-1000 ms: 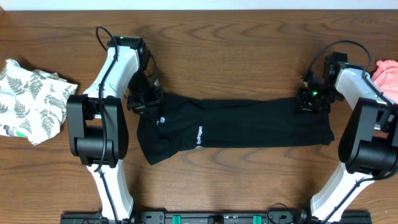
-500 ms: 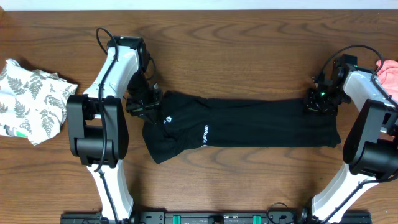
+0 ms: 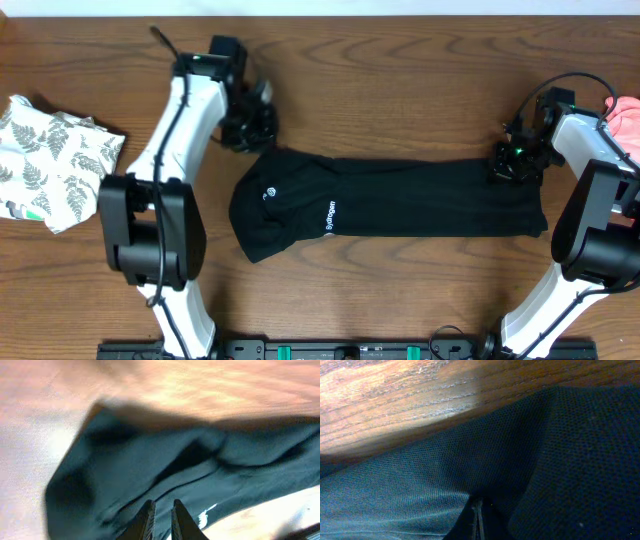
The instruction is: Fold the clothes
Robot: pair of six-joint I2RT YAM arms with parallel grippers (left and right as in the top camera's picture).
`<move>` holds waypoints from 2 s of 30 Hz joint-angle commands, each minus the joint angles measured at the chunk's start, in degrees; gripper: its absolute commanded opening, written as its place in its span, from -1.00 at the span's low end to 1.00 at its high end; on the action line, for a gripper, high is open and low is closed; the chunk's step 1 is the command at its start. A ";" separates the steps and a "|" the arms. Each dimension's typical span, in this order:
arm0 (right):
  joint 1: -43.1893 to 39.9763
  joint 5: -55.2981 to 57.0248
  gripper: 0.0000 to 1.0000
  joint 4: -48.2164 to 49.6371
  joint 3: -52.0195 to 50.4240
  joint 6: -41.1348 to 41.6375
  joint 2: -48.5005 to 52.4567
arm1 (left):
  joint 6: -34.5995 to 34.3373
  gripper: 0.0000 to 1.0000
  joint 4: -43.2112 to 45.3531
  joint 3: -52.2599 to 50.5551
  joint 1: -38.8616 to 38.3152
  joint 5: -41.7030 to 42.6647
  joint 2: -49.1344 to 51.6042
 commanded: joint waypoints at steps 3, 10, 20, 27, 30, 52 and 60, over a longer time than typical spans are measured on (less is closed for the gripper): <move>-1.01 6.34 -0.95 -0.17 -2.16 0.98 2.14 | 2.67 -0.74 4.28 0.61 -8.68 -0.28 1.36; -1.01 6.36 -0.96 -0.24 -2.16 0.96 2.14 | 2.27 -0.74 7.45 -0.13 -16.35 -1.86 5.09; -1.03 6.36 -0.97 -0.35 -2.16 0.52 2.14 | -2.54 -0.75 3.37 -0.15 -17.88 -8.44 10.64; -1.07 6.38 -0.97 0.15 -2.16 0.52 2.14 | -3.61 -0.75 -9.73 -0.13 -17.92 -7.23 10.64; -1.07 6.38 -0.96 0.15 -2.16 0.55 2.14 | -3.58 -0.76 -10.86 -0.15 -17.92 -7.28 10.64; -1.38 6.40 -0.91 -0.55 -2.16 0.55 2.14 | -3.58 -0.74 -1.60 -11.82 -16.11 -14.12 10.64; -4.98 4.96 -0.86 -0.94 -1.64 0.57 2.14 | -3.34 -0.75 -1.55 -11.82 -10.08 -14.08 10.64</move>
